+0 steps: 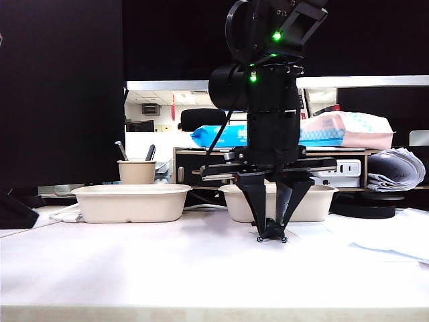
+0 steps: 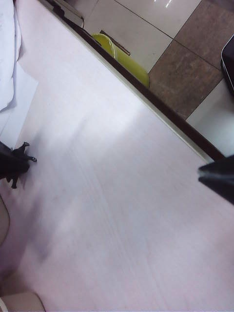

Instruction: Put the dolls with similar sizes into the same paper box, while dolls with different sizes go into separate paper boxes.

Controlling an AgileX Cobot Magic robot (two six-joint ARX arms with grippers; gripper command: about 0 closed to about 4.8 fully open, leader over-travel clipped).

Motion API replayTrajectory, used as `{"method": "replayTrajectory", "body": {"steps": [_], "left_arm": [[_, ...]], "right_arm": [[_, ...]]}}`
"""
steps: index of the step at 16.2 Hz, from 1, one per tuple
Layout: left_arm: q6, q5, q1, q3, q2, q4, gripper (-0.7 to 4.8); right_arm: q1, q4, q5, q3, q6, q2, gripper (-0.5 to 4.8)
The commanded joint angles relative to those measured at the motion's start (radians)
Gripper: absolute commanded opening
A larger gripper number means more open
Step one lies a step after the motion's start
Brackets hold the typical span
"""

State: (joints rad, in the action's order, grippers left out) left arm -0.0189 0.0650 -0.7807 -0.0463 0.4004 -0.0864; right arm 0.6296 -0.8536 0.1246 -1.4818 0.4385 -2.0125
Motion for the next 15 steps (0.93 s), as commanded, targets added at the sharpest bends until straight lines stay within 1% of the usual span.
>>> {"method": "replayTrajectory", "body": {"steps": [1, 3, 7, 8, 10, 12, 15], "left_arm": [[0.002, 0.003, 0.001, -0.004, -0.009, 0.013, -0.05], [0.002, 0.003, 0.001, -0.004, -0.044, 0.013, -0.05], [0.002, 0.003, 0.002, -0.004, -0.188, 0.013, -0.05], [0.002, 0.003, 0.004, -0.004, -0.244, 0.013, -0.05], [0.002, 0.003, 0.010, -0.004, -0.306, 0.013, -0.05], [0.002, 0.002, 0.035, -0.004, -0.357, 0.014, -0.05], [0.002, 0.003, 0.096, -0.004, -0.397, 0.013, -0.05]], "right_arm": [[0.000, 0.008, -0.007, 0.006, -0.014, -0.009, 0.39], [0.000, 0.024, -0.011, 0.005, -0.023, 0.011, 0.39], [-0.004, 0.060, -0.011, 0.005, -0.054, 0.117, 0.39], [-0.012, 0.092, -0.037, 0.005, -0.077, 0.161, 0.39], [-0.020, 0.127, 0.000, 0.005, -0.095, 0.192, 0.39], [-0.045, 0.160, 0.013, 0.005, -0.108, 0.198, 0.40], [-0.118, 0.237, 0.035, 0.005, -0.138, 0.185, 0.40]]}}
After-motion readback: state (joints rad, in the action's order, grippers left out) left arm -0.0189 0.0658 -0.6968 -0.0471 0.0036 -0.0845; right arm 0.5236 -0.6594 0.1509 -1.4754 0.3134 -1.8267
